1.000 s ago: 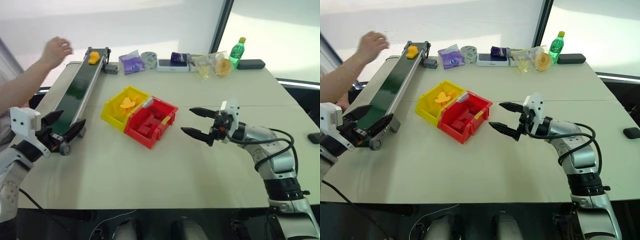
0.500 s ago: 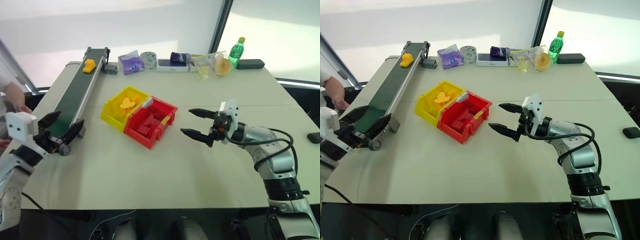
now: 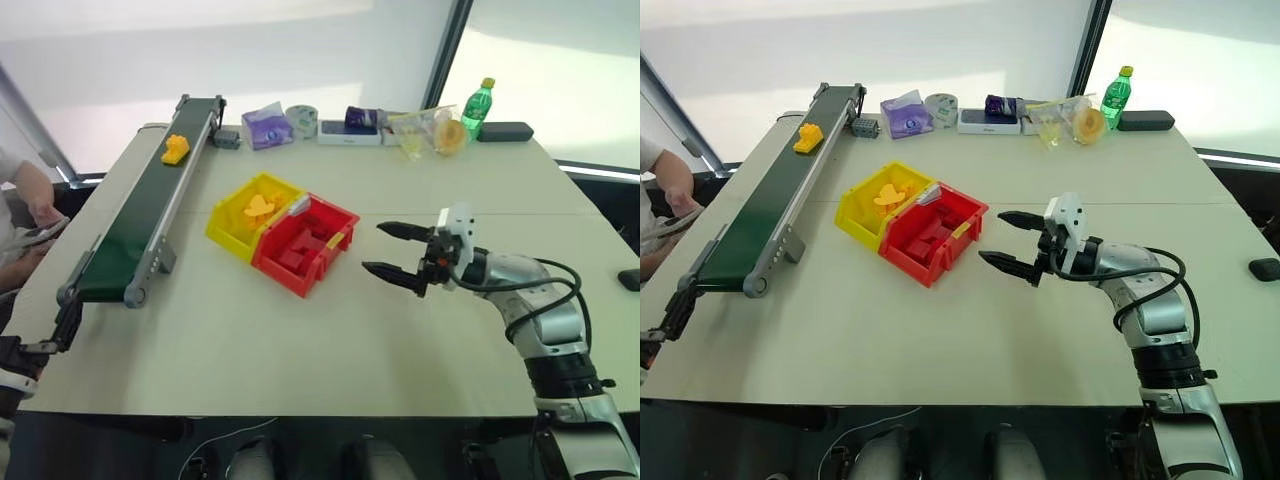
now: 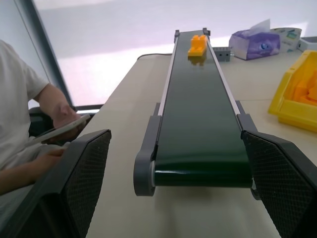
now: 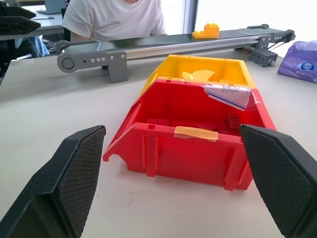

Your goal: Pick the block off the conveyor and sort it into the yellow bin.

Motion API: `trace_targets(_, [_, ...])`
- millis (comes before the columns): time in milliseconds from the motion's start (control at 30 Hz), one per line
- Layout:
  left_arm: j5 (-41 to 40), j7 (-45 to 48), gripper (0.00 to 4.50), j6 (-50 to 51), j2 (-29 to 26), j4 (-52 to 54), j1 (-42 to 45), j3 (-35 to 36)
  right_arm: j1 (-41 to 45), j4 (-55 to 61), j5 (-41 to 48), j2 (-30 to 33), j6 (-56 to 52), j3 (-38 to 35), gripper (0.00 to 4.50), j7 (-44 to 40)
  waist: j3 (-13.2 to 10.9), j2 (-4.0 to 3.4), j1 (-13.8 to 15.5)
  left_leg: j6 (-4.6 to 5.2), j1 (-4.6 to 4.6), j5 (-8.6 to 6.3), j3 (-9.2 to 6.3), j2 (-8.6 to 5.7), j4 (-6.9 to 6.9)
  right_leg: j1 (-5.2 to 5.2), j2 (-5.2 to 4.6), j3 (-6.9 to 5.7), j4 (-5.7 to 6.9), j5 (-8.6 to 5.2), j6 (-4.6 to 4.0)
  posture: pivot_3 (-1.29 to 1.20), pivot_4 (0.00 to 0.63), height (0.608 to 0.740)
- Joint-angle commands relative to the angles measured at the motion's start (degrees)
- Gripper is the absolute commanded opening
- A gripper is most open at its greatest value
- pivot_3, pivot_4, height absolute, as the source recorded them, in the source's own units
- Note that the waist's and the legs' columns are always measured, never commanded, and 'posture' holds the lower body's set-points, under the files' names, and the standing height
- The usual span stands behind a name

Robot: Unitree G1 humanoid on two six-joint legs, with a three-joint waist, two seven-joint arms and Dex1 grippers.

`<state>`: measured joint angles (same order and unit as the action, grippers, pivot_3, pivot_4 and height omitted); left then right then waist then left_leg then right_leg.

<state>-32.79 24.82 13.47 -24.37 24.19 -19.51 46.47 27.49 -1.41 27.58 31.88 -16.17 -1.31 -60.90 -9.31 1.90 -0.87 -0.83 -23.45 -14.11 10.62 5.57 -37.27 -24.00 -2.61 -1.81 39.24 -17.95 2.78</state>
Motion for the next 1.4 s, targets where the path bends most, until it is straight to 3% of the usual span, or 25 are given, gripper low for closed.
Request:
trace_targets(33, [-1.1,0.3,4.43,-1.2,-1.0,1.9,0.3,0.2,1.8,-0.3,0.1,-0.1,1.6,-0.9,4.50,-0.8,0.0,-0.01,-0.1,0.00,0.00,0.00,0.00,0.00,0.02,-0.01,0.00,0.00,0.00,0.00,0.00,0.00,0.150,0.740])
trace_targets(633, [-1.9,-0.2,4.43,0.2,-4.1,-0.5,3.7,-0.8,0.9,-1.7,-0.1,-0.4,3.7,-1.0,4.50,-1.1,0.0,0.00,-0.2,-0.03,0.01,0.02,0.02,0.01,0.04,-0.02,0.03,0.00,-0.02,0.00,0.00,0.00,0.150,0.740])
trace_targets(733, [-1.4,-0.4,4.43,4.3,-8.1,-1.7,6.0,-2.3,1.0,-2.0,-0.2,-0.4,4.0,-0.9,4.50,-1.3,0.0,0.00,0.0,-0.03,0.01,0.02,0.02,0.01,0.03,-0.01,0.03,0.00,-0.01,0.00,0.00,0.00,0.150,0.740])
trace_targets(967, [-1.8,-0.4,4.43,17.8,-21.9,-12.3,20.4,-8.3,1.9,-1.7,-0.6,-1.3,3.6,0.1,4.50,-0.7,0.0,-0.01,-0.1,-0.15,0.01,0.09,0.05,0.00,0.06,-0.03,0.02,-0.03,-0.02,0.00,0.00,0.00,0.150,0.740])
trace_targets(1233, [4.9,3.9,4.43,20.9,-28.9,-28.7,35.0,-20.3,2.2,0.5,-0.3,-1.0,1.7,0.0,4.50,0.6,0.0,-0.03,-0.3,-0.28,0.00,0.16,0.19,0.01,0.15,-0.18,0.04,0.00,0.00,0.00,0.01,0.00,0.150,0.740])
trace_targets(1400, [8.0,6.9,4.43,19.5,-28.4,-36.2,40.5,-24.9,1.1,2.7,0.1,-0.7,0.3,-0.4,4.50,1.6,0.0,-0.02,-0.2,-0.29,-0.03,0.16,0.24,0.00,0.15,-0.23,0.04,-0.01,0.00,0.01,0.02,0.00,0.150,0.740])
